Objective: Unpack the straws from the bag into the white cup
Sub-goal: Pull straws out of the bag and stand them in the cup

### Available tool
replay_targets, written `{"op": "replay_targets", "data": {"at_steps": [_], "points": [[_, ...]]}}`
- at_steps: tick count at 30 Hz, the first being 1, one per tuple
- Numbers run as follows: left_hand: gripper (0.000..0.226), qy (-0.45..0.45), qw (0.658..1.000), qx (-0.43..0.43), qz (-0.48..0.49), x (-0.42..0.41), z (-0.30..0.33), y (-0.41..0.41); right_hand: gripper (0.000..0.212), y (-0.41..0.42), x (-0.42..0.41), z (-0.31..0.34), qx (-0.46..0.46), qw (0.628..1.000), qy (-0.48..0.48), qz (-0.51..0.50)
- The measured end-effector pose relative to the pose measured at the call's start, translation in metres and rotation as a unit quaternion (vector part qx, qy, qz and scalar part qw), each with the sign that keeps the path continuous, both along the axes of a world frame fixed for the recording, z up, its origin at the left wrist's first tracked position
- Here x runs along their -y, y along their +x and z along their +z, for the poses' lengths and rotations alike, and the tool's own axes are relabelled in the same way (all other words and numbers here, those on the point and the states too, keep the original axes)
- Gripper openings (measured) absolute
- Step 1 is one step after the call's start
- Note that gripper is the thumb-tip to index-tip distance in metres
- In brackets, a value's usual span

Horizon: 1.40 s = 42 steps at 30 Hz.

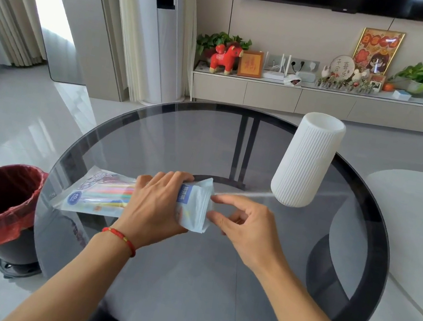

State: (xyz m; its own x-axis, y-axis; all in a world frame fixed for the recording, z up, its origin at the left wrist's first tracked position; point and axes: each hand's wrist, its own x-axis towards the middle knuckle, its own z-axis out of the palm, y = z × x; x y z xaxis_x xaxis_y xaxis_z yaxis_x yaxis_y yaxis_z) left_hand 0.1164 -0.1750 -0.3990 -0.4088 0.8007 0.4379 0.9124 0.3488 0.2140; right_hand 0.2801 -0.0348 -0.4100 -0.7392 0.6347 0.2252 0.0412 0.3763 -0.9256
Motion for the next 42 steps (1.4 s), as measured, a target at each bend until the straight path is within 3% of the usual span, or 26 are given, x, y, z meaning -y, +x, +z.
{"op": "replay_targets", "data": {"at_steps": [6,10,14,23,25,27,31,33,42], "points": [[0.086,-0.026,1.000,0.009,-0.001,-0.003,0.000,0.008,0.037,-0.005,0.000,-0.002,0.071,0.995,0.015,0.072],[0.086,-0.043,0.999,0.014,-0.002,0.001,-0.002,0.007,0.023,-0.011,0.002,-0.007,0.089,0.987,-0.025,0.130],[0.084,-0.056,0.998,0.005,0.006,0.002,-0.002,0.006,0.016,-0.018,-0.003,-0.010,0.055,0.991,-0.075,0.094],[0.052,-0.052,0.998,0.011,0.039,0.008,0.002,-0.004,0.008,0.012,-0.048,0.007,-0.009,0.982,-0.188,-0.003],[0.048,-0.054,0.997,0.016,0.046,0.006,0.002,-0.002,0.027,0.009,-0.044,0.004,0.006,0.970,-0.243,0.008],[0.047,-0.058,0.997,0.011,0.046,0.004,0.000,0.001,0.036,0.002,-0.032,-0.001,0.014,0.975,-0.221,0.020],[0.046,-0.070,0.996,-0.001,0.047,0.004,-0.001,0.003,0.005,-0.009,-0.022,-0.009,-0.016,0.990,-0.143,0.006],[0.044,-0.068,0.996,0.001,0.054,0.006,-0.001,0.000,0.003,-0.006,-0.031,-0.004,-0.009,0.989,-0.146,-0.025],[0.046,-0.047,0.996,0.010,0.070,0.007,0.005,-0.002,0.006,0.018,-0.060,0.014,-0.114,0.920,-0.367,-0.073]]}}
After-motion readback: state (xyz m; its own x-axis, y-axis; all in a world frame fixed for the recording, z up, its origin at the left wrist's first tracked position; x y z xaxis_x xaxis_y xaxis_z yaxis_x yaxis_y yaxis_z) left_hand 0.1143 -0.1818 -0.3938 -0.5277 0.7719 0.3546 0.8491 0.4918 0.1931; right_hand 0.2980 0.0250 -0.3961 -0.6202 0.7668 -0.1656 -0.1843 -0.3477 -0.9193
